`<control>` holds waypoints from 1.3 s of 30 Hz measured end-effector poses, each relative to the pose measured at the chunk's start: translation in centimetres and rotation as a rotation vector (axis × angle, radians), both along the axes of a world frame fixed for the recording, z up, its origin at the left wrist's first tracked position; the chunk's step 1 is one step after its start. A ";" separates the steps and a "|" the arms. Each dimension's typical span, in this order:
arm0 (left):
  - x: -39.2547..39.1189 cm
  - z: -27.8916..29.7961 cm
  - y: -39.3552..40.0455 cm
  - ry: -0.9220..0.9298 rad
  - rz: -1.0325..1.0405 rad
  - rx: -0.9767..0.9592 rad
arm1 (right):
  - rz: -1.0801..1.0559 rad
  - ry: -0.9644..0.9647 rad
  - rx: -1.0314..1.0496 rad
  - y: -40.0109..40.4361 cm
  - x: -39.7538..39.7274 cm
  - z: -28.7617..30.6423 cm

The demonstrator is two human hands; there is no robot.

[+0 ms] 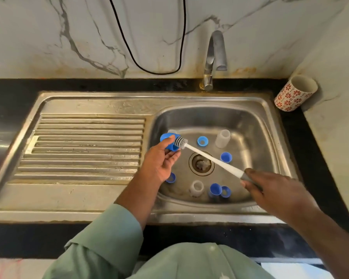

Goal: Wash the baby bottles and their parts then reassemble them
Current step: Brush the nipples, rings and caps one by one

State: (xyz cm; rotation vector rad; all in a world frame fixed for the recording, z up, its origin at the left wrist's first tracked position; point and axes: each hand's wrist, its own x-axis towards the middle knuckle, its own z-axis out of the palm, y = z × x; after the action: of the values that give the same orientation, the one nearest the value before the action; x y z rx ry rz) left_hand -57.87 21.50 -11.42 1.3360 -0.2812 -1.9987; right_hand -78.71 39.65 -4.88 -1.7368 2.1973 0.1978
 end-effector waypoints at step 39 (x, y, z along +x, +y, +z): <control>4.5 5.1 -5.2 -0.012 0.209 -0.334 | -0.116 -0.218 -0.103 -1.9 8.6 3.7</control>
State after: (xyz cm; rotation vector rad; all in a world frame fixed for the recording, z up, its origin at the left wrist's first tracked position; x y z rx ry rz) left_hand -53.33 16.33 -6.31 1.1167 -0.4413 -1.6848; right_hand -70.08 37.72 -1.23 -1.5920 2.1716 -0.1293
